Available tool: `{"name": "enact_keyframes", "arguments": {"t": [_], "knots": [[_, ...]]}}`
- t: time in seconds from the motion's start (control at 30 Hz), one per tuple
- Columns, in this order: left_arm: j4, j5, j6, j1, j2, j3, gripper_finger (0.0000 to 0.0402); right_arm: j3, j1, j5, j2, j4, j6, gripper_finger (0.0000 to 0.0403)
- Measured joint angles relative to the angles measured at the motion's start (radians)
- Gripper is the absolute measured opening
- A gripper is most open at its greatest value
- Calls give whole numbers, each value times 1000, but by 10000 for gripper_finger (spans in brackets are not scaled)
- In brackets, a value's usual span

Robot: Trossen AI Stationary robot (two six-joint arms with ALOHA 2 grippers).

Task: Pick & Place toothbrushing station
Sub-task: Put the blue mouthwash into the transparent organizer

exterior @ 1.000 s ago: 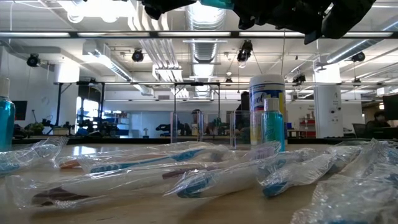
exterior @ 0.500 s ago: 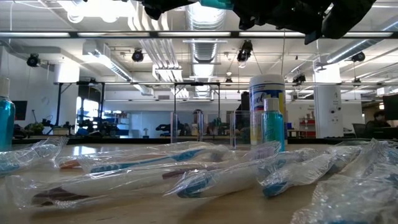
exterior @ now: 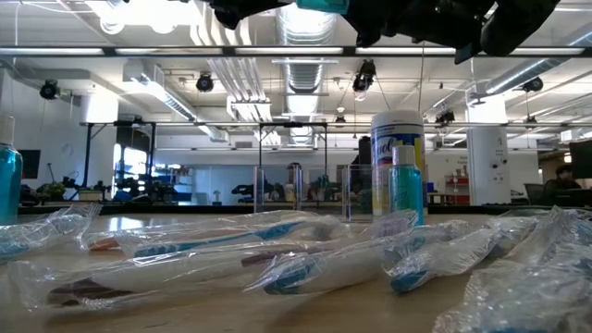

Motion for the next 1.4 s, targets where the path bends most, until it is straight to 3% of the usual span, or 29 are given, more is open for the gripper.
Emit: {"name": "enact_keyframes", "arguments": {"t": [0.17,0.47,0.6,0.73,0.9,1.07,1.4], "knots": [[-26,-20,-7,0,-18,0,99,-5,-14,52,-67,-91,-1,221],[-279,-59,-78,0,-163,0,99,-149,-41,62,-360,-212,-17,221],[-439,-69,-140,0,-210,35,99,-221,-43,141,-508,-381,-19,203],[-631,-92,-189,-1,-209,131,99,-286,-43,214,-622,-555,12,159],[-886,-136,-215,-1,-135,314,99,-397,-43,224,-712,-533,17,86],[-1080,-150,-223,-1,-9,508,99,-479,-44,311,-757,-489,-11,21],[-1394,-134,-184,1,333,885,99,-506,-44,315,-760,-489,-11,9]]}}
